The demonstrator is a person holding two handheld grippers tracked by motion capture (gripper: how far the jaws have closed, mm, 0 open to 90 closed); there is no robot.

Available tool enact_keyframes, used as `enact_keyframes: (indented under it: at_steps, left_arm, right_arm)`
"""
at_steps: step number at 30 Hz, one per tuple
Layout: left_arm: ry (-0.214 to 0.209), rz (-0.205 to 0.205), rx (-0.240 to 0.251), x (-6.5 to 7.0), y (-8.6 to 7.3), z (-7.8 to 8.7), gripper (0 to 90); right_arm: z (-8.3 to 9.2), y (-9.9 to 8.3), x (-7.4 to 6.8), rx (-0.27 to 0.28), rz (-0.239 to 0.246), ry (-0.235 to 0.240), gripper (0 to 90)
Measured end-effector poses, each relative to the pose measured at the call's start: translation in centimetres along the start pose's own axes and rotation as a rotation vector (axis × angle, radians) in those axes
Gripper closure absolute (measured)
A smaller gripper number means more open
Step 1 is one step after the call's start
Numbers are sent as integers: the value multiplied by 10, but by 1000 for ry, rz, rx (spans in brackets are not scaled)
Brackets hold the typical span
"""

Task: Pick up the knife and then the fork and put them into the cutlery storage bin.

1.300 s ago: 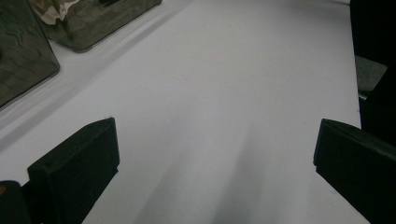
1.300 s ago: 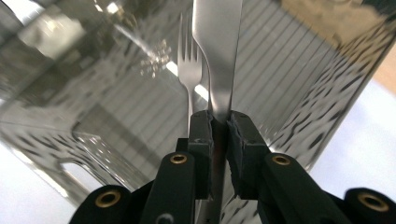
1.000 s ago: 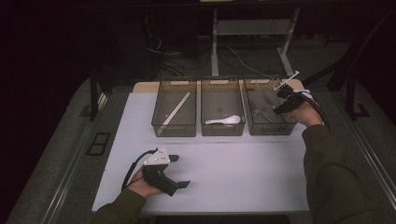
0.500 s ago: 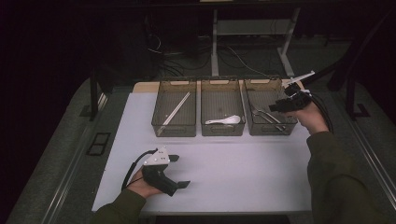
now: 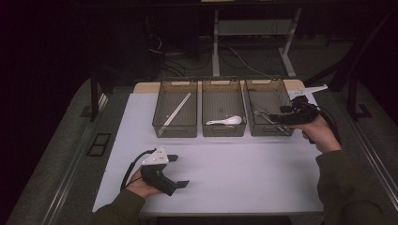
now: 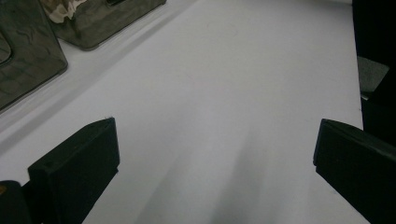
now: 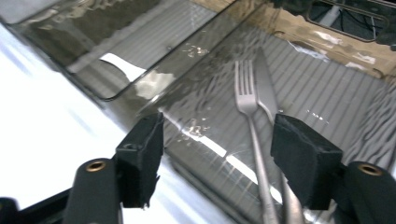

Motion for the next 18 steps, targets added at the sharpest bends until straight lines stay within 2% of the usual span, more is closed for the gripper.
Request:
enact_keyframes:
  at_steps: [7, 11, 18]
  left_arm:
    - [1, -4, -6, -1, -1, 3, 0]
    - [2, -2, -7, 0, -1, 2, 0]
    - [1, -11, -5, 2, -1, 3, 0]
  right_arm:
    - [7, -20, -22, 68, 28, 18, 247]
    - [9, -32, -34, 88, 31, 60, 203]
    - [14, -56, -53, 126, 27, 85, 191]
Point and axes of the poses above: each handheld gripper's, and its own axes: z roughly backward along the jaws, y roughly out of its top, x roughly to its right, the point moved 2 cm from there along -z, roughly forward along the jaws, and after that the axes turned 4 degrees about z, right-handed, at the moved point
